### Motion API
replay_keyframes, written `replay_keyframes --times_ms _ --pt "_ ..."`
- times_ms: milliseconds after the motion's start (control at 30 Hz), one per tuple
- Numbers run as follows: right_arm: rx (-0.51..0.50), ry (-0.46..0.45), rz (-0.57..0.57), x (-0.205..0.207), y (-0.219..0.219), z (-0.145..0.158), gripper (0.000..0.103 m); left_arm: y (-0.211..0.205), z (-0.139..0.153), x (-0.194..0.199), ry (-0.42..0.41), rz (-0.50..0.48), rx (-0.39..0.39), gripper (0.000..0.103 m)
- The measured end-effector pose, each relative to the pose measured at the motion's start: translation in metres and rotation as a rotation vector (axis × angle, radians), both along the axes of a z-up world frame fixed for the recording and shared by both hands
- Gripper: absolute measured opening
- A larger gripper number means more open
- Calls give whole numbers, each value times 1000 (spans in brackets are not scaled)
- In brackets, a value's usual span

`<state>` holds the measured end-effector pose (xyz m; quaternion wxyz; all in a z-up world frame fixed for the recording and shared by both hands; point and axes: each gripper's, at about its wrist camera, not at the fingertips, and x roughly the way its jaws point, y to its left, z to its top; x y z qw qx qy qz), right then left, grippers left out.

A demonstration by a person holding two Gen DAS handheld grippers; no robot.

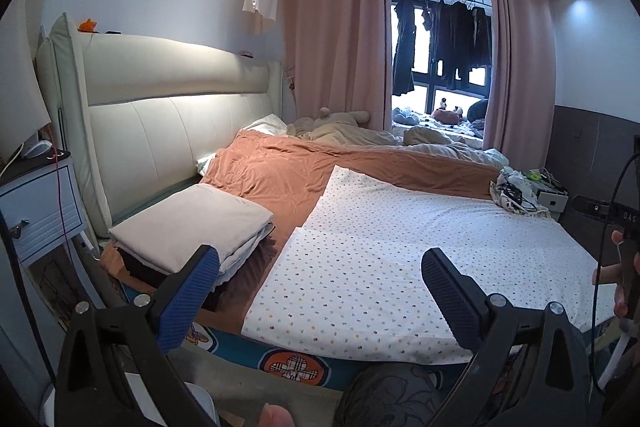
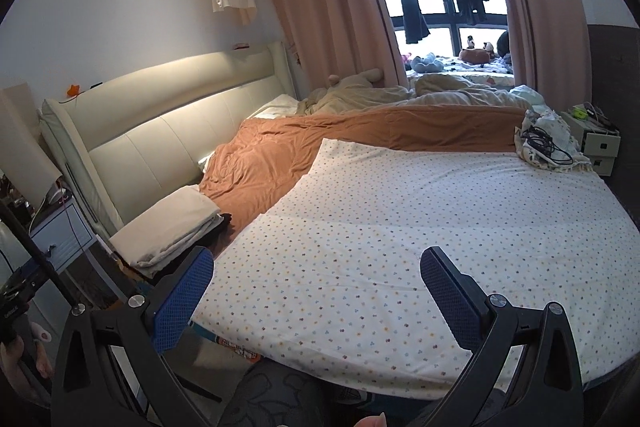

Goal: Fold large clothes

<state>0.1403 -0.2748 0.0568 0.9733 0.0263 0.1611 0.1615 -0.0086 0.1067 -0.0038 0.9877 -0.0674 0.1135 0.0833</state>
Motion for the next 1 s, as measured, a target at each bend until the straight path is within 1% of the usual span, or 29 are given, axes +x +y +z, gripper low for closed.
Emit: replay_keyframes --times_ms 133,200,400,567,667,800,867,1000 --pt "0 -29 -18 -25 -11 -13 103 -13 -4 -22 -22 3 23 103" --pt "-4 -42 -27 -36 -14 -20 103 -20 -7 -32 -30 -8 21 103" --pt "-20 -63 -45 -62 -17 -41 103 -38 -12 -52 -22 -49 53 103" --pt "-34 -58 -38 -73 -16 -53 103 -46 -17 -70 -47 -66 22 103" --pt "-40 -48 -37 -79 -14 -63 103 -47 -22 -77 -57 -45 -1 103" --pt "-35 -28 -25 -79 -16 -76 103 -46 -32 -77 -46 -11 -24 103" --pt "-32 -22 -29 -80 -18 -82 103 -47 -37 -73 -37 -12 -33 103" --pt "-23 -24 -31 -78 -19 -89 103 -53 -42 -64 -18 -26 -19 103"
